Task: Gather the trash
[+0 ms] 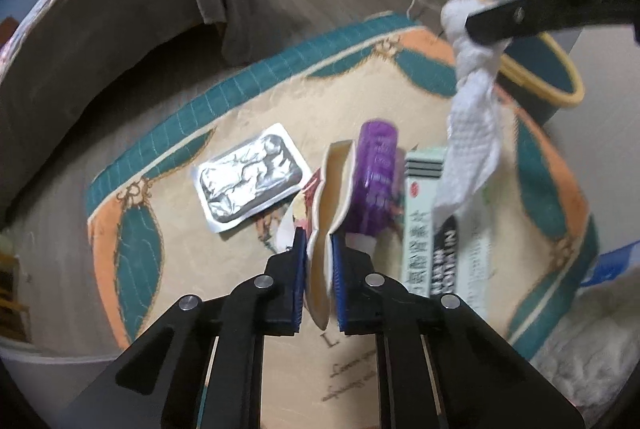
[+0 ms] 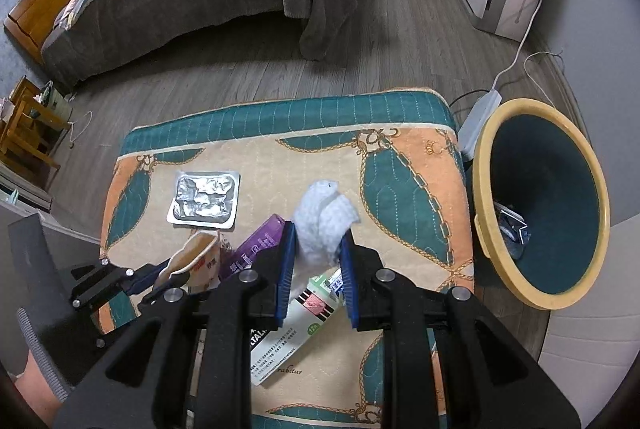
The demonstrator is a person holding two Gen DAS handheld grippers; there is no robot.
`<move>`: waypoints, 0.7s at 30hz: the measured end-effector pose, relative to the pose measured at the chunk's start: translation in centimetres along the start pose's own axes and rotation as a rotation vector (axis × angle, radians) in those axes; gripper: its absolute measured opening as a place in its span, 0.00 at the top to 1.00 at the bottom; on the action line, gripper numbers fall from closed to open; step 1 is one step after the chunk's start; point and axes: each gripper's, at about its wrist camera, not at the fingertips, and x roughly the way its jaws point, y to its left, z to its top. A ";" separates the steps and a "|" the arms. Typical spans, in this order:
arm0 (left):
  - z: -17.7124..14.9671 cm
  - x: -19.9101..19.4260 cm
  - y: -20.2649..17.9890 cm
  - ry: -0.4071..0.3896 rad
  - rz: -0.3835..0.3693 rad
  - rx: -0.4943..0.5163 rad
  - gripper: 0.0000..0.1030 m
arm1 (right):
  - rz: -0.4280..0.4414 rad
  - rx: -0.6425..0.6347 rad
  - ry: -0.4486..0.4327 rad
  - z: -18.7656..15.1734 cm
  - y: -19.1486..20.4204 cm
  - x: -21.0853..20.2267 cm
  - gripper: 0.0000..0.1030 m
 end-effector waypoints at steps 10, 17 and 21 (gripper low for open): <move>1.9 -3.1 -0.4 -0.114 -0.013 -0.048 0.87 | -0.023 0.026 -0.018 0.1 -1.9 -0.7 0.80; 2.5 -4.1 0.1 -0.148 -0.012 -0.077 0.87 | -0.026 0.037 -0.024 0.4 -2.3 -0.6 0.80; 2.9 -5.1 1.5 -0.187 -0.001 -0.126 0.87 | -0.015 0.039 -0.035 0.7 -2.1 -0.5 0.79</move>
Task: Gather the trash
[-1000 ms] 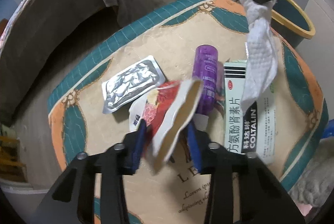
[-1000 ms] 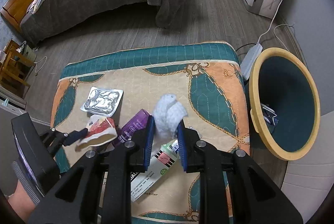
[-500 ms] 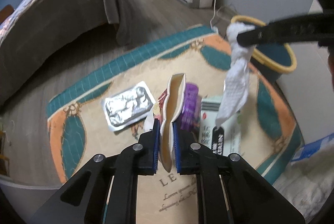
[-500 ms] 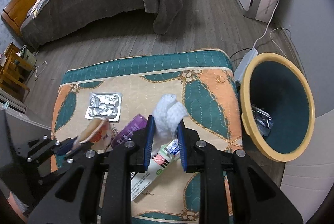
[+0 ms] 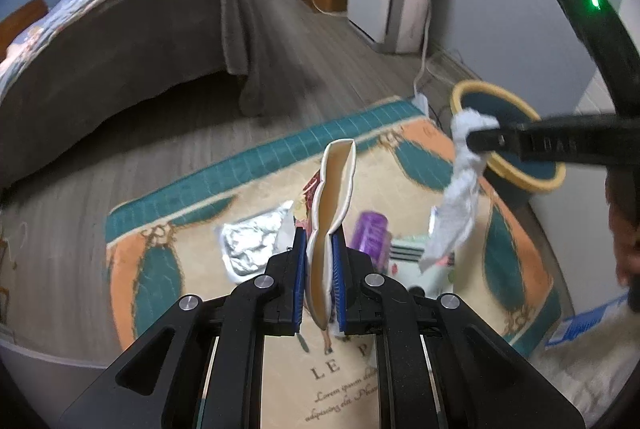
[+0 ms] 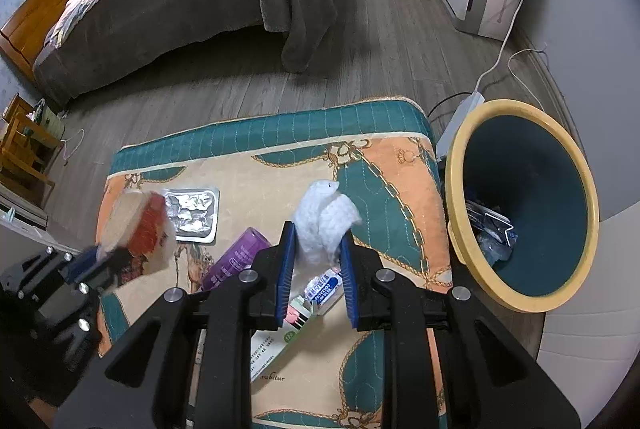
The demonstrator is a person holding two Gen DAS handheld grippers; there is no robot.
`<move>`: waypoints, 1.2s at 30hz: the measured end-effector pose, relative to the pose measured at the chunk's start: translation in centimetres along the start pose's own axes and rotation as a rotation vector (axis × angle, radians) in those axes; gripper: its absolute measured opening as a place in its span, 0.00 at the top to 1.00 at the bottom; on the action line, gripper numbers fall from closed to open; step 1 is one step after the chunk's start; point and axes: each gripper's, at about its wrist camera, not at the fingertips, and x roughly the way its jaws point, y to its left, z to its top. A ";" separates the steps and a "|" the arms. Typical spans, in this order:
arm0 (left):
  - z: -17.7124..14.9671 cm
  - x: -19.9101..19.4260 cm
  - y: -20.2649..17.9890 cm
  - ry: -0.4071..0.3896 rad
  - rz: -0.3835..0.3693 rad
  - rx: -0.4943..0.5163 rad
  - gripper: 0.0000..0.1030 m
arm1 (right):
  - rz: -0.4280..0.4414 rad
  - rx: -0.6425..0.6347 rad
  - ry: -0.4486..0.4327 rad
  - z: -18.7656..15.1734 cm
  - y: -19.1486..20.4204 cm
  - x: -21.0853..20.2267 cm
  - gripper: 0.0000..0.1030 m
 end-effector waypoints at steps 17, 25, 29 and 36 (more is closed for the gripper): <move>0.0 1.0 0.9 -0.003 0.006 -0.122 0.87 | -0.034 -0.025 -0.064 0.6 -0.9 -1.7 0.80; 0.3 1.4 -1.2 -0.019 0.036 -0.096 0.87 | -0.044 -0.008 -0.095 1.1 -3.4 -2.7 0.80; 0.7 1.7 -2.5 -0.033 0.052 -0.070 0.87 | -0.052 0.005 -0.114 1.3 -4.6 -3.3 0.80; 1.6 2.0 -4.4 -0.041 0.062 -0.034 0.87 | -0.058 0.034 -0.147 2.1 -7.0 -4.4 0.79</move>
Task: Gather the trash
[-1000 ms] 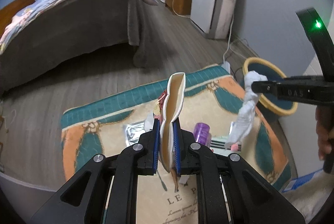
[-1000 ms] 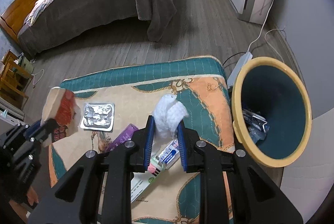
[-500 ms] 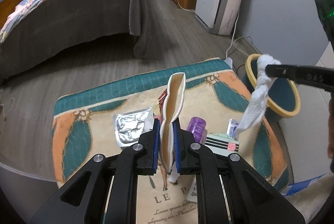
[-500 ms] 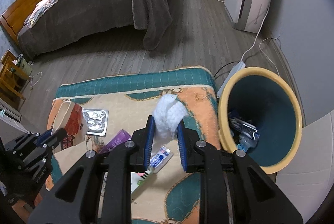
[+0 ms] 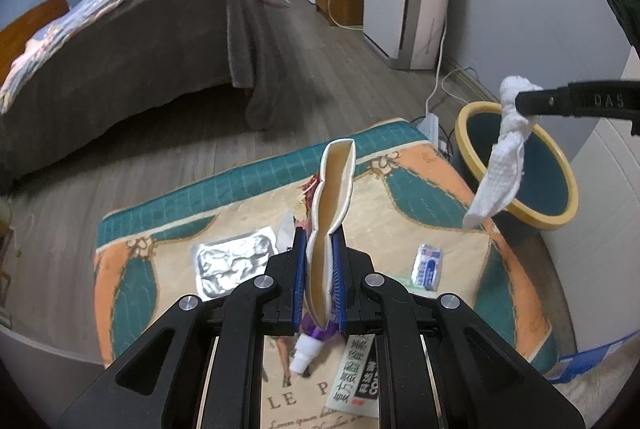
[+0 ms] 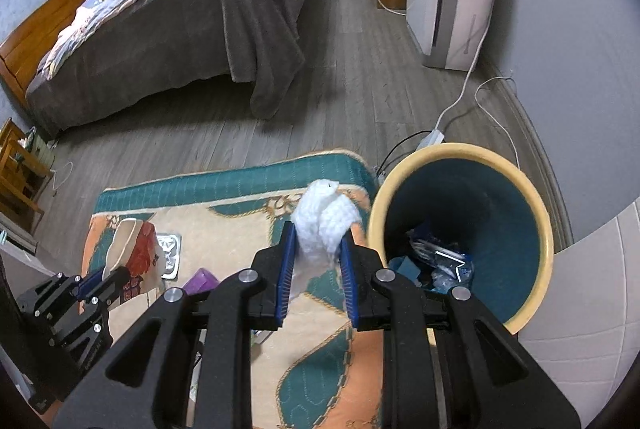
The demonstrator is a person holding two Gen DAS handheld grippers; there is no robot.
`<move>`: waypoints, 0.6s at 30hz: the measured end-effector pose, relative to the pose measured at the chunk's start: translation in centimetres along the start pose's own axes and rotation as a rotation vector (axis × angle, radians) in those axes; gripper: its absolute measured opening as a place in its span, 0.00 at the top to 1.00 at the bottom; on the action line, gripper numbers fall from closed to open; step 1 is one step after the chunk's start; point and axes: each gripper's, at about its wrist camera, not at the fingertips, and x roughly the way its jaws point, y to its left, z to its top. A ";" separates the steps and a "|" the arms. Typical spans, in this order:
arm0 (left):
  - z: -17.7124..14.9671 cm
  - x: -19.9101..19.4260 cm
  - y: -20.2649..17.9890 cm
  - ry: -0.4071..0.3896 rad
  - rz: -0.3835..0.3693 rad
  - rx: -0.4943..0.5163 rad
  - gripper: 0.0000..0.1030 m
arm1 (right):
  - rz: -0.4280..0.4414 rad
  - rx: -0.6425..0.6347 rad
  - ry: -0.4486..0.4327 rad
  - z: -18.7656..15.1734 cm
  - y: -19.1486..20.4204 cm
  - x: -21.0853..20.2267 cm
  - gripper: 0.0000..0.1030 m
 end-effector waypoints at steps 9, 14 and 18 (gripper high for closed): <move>1.4 0.2 -3.0 -0.023 -0.047 -0.036 0.87 | 0.015 0.051 0.003 0.2 -2.3 0.1 0.79; 1.9 0.7 -5.2 -0.014 -0.088 -0.032 0.87 | 0.007 0.064 -0.017 0.5 -3.5 -0.5 0.79; 2.6 0.6 -7.0 -0.017 -0.102 0.013 0.87 | -0.027 0.073 -0.031 0.6 -4.9 -0.8 0.79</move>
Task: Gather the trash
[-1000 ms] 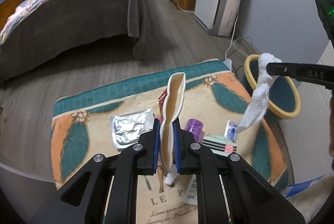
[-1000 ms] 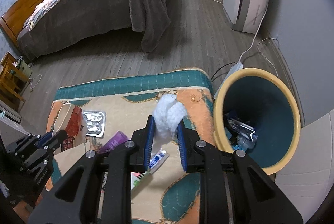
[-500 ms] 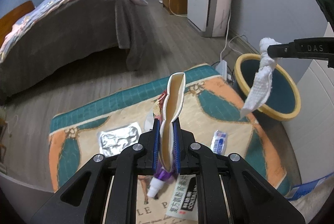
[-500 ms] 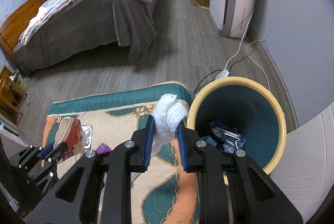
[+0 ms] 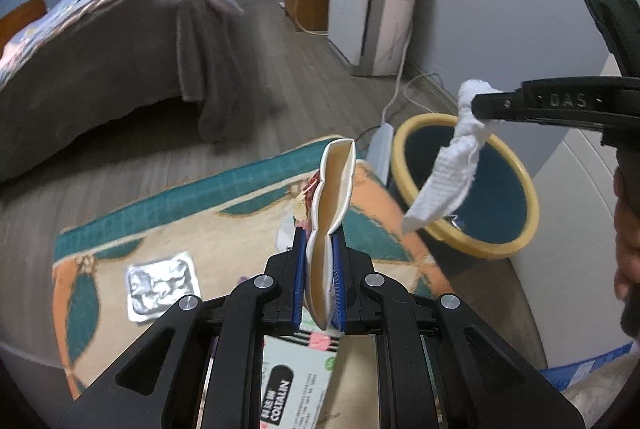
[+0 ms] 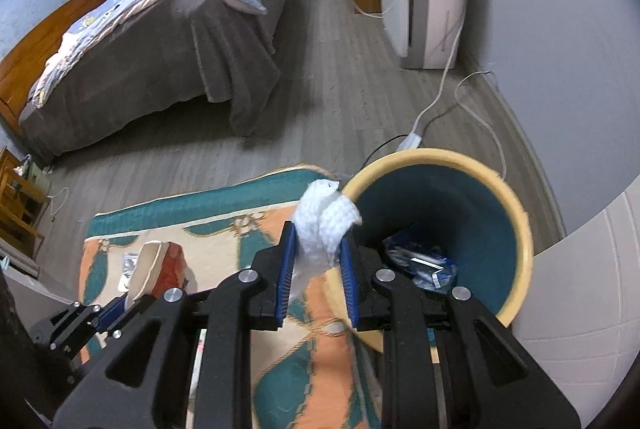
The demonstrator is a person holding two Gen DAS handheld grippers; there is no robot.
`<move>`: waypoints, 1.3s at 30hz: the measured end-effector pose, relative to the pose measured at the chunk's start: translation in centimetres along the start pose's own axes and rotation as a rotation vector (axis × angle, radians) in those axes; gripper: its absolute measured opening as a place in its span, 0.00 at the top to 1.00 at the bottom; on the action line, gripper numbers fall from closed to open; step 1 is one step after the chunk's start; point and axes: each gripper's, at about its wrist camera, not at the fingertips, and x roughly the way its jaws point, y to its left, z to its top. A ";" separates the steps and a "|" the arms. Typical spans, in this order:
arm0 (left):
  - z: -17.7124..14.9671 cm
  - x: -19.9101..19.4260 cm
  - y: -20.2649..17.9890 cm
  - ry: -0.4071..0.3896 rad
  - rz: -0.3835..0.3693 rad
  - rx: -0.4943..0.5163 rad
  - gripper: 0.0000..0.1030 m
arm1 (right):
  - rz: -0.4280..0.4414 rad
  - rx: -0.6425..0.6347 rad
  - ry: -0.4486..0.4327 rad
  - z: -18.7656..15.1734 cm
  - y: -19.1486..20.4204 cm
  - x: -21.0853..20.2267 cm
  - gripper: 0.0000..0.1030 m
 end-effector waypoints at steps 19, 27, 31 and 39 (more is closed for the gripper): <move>3.7 4.3 -7.8 0.055 -0.127 0.154 0.87 | -0.203 0.098 0.053 -0.3 -11.1 2.2 0.79; 4.8 7.4 -10.9 0.075 -0.170 0.212 0.87 | -0.282 0.198 0.073 -1.0 -14.0 3.6 0.79; 5.8 7.6 -11.7 0.034 -0.198 0.208 0.84 | -0.308 0.152 0.027 -0.4 -12.7 2.9 0.76; 5.8 6.9 -11.2 -0.013 -0.181 0.195 0.29 | -0.317 0.133 -0.018 0.3 -12.4 2.3 0.17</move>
